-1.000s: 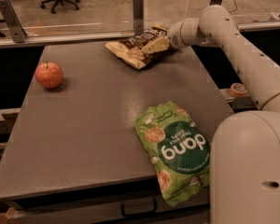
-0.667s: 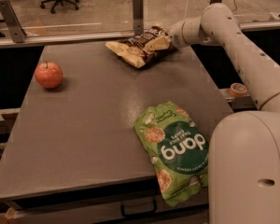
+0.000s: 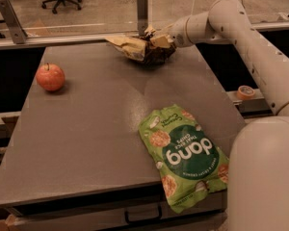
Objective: Move brown chip bag near green rice chip bag
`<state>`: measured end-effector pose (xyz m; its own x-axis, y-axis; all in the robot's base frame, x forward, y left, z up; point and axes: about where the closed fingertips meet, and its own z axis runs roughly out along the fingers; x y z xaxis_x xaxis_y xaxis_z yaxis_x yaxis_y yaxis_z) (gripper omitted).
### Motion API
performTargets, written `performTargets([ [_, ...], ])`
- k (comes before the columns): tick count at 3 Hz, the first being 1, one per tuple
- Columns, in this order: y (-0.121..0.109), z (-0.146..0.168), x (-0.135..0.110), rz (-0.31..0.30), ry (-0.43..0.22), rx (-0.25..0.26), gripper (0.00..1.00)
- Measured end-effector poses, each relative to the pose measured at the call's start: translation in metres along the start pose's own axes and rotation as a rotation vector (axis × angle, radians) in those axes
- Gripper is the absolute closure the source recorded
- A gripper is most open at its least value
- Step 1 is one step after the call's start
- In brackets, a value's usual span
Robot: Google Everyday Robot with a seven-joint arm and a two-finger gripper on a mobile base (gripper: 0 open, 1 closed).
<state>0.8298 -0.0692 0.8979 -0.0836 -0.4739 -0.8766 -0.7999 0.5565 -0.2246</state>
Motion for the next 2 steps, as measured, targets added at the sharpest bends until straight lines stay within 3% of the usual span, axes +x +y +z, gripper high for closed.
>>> performTargets([
  [1,0.028,-0.028,-0.031,-0.11,-0.035,-0.019,1.0],
  [2,0.069,-0.067,-0.054,-0.215,-0.036,-0.04,1.0],
])
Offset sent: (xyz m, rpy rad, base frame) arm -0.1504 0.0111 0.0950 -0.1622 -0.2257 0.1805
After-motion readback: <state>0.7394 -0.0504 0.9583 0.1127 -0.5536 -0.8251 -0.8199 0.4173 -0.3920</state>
